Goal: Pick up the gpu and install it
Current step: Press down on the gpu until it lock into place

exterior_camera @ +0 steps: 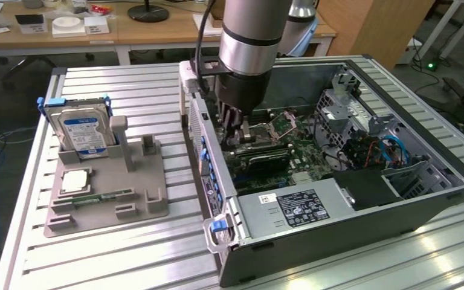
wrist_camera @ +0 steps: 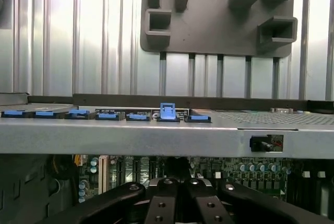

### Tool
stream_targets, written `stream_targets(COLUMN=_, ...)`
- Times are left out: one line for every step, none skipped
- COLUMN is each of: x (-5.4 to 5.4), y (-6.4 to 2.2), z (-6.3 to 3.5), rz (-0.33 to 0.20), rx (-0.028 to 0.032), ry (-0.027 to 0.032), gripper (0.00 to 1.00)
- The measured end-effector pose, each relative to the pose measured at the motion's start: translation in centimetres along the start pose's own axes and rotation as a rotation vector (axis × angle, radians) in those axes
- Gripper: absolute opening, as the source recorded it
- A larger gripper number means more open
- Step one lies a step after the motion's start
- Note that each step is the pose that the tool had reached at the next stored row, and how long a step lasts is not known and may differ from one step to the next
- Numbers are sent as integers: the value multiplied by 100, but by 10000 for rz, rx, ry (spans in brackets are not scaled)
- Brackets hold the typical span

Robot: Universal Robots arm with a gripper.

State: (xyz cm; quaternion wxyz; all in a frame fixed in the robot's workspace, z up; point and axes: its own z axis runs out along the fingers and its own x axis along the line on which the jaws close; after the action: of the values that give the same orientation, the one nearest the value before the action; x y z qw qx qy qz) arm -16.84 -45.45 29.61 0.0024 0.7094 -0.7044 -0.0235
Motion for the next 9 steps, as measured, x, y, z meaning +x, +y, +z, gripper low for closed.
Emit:
stream_targets(x=-1, y=-12, z=11, rz=0, rx=-1, ry=2, gripper=11)
stream_targets(x=-2, y=-22, z=25, rz=0, rx=2, ry=4, gripper=11)
stream_targets(x=-3, y=-28, z=41, rz=-1, rx=6, ry=8, gripper=11)
stream_targets(x=-5, y=-34, z=56, rz=0, rx=8, ry=15, gripper=11)
stream_targets(x=-7, y=-41, z=71, rz=0, rx=9, ry=21, gripper=11)
stream_targets(x=-10, y=-50, z=88, rz=0, rx=10, ry=25, gripper=11)
stream_targets(x=-13, y=-61, z=103, rz=0, rx=9, ry=28, gripper=11)
stream_targets(x=-14, y=-74, z=118, rz=0, rx=10, ry=28, gripper=11)
stream_targets(x=-14, y=-86, z=132, rz=-1, rx=10, ry=29, gripper=11)
